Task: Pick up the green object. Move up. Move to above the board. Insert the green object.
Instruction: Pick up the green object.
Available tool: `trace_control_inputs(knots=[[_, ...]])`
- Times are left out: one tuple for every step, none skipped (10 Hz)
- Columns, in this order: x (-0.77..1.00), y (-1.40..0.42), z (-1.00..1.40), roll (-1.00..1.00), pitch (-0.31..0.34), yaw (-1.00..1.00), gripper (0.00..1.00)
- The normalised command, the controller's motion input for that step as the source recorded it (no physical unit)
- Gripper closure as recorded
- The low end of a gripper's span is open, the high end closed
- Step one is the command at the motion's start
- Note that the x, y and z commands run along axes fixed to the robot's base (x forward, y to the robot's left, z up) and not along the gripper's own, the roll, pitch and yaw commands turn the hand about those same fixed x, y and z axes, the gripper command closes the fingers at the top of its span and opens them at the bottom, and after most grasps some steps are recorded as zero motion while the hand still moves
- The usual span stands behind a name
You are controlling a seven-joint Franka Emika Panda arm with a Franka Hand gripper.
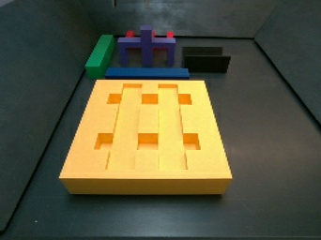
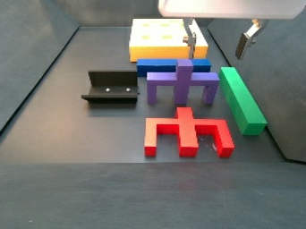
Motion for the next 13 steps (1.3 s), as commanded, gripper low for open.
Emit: trace_control_inputs(knots=[[-0.46, 0.1, -0.44, -0.09, -0.187, 0.0, 0.0], [-0.31, 0.0, -0.28, -0.04, -0.209, 0.0, 0.0], [-0.19, 0.07, -0.26, -0.01, -0.137, 0.0, 0.0], [-0.18, 0.05, -0.17, 0.0, -0.084, 0.0, 0.0], [-0.23, 0.0, -0.21, 0.0, -0.123, 0.0, 0.0], [-0.2, 0.0, -0.56, -0.07, -0.199, 0.0, 0.0], [-0.25, 0.0, -0.68, -0.09, -0.201, 0.0, 0.0], [-0.37, 0.0, -0.57, -0.03, -0.174, 0.0, 0.0], [-0.39, 0.0, -0.5, -0.03, -0.189, 0.0, 0.0], [-0.41, 0.0, -0.43, -0.02, -0.213, 0.0, 0.0], [-0.39, -0.01, -0.41, -0.01, -0.22, 0.0, 0.0], [-0.33, 0.0, -0.37, 0.0, -0.19, 0.0, 0.0], [-0.09, -0.02, -0.33, 0.0, -0.156, 0.06, 0.0]])
